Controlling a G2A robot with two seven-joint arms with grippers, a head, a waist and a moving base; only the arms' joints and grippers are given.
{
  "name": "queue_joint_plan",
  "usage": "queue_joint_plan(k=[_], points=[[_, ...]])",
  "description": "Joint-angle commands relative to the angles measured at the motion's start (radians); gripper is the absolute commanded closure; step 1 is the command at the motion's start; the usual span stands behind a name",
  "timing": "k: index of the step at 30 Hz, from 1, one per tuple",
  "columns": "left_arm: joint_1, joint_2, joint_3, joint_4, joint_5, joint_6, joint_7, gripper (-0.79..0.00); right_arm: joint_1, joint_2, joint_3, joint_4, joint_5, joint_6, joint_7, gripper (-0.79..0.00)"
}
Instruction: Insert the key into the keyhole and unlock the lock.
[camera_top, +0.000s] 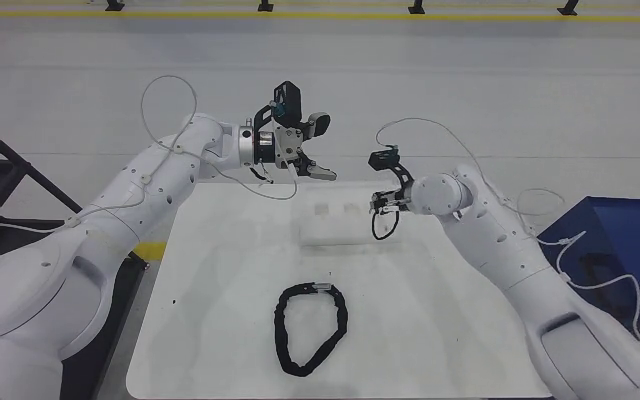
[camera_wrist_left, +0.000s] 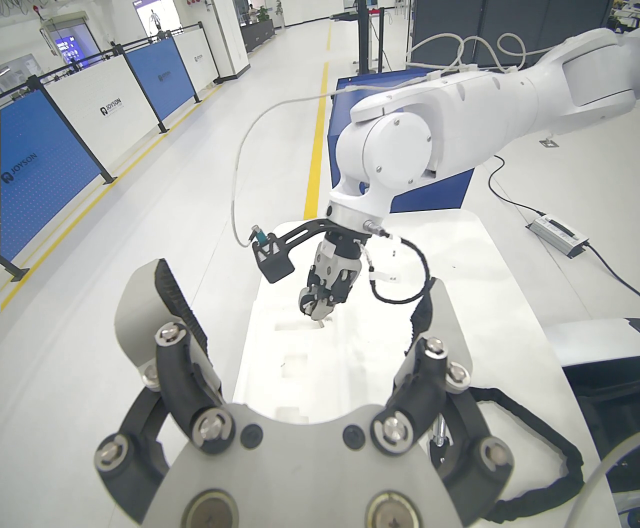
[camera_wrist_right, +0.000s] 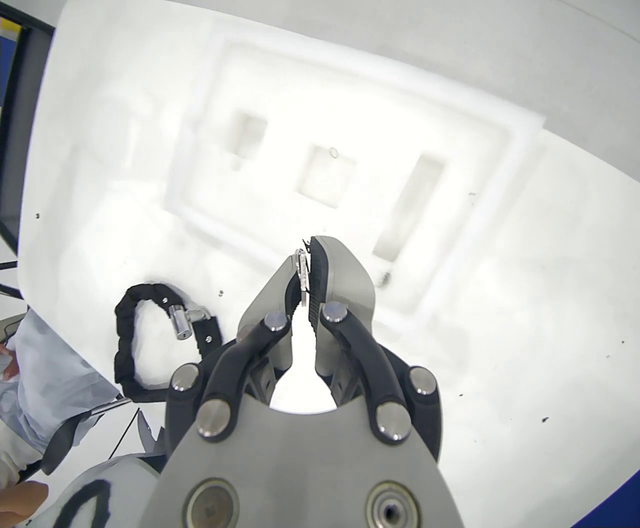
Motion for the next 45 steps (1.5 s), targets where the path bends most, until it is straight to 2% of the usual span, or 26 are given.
queue_joint_plan(k=[1,6,11,20,28,38,39,40,45], points=[[0.000,0.000,0.000,0.000,0.000,0.000,0.000,-0.785,-0.056,0.032,0.064,-0.122,-0.006,-0.004,0.026,0.000],[0.000,0.000,0.000,0.000,0.000,0.000,0.000,-0.785,-0.210,0.096,0.234,-0.352,0.093,-0.114,0.089,0.000],[0.000,0.000,0.000,0.000,0.000,0.000,0.000,-0.785,-0.326,0.134,0.372,-0.443,0.251,-0.240,0.138,0.000],[0.000,0.000,0.000,0.000,0.000,0.000,0.000,-0.785,-0.417,0.164,0.511,-0.420,0.584,-0.414,0.204,0.000],[0.000,0.000,0.000,0.000,0.000,0.000,0.000,-0.785,-0.444,0.171,0.567,-0.319,0.822,-0.468,0.196,0.000],[0.000,0.000,0.000,0.000,0.000,0.000,0.000,-0.785,-0.444,0.171,0.567,-0.319,0.822,-0.468,0.196,0.000],[-0.003,0.001,-0.007,-0.014,0.032,0.048,-0.013,-0.785,-0.444,0.171,0.567,-0.319,0.822,-0.468,0.196,0.000],[0.002,0.003,-0.016,-0.037,0.073,0.098,0.001,-0.785,-0.444,0.171,0.567,-0.319,0.822,-0.468,0.196,0.000],[0.073,0.026,-0.029,-0.044,0.182,0.097,0.017,-0.785,-0.444,0.171,0.567,-0.319,0.822,-0.468,0.196,0.000]])
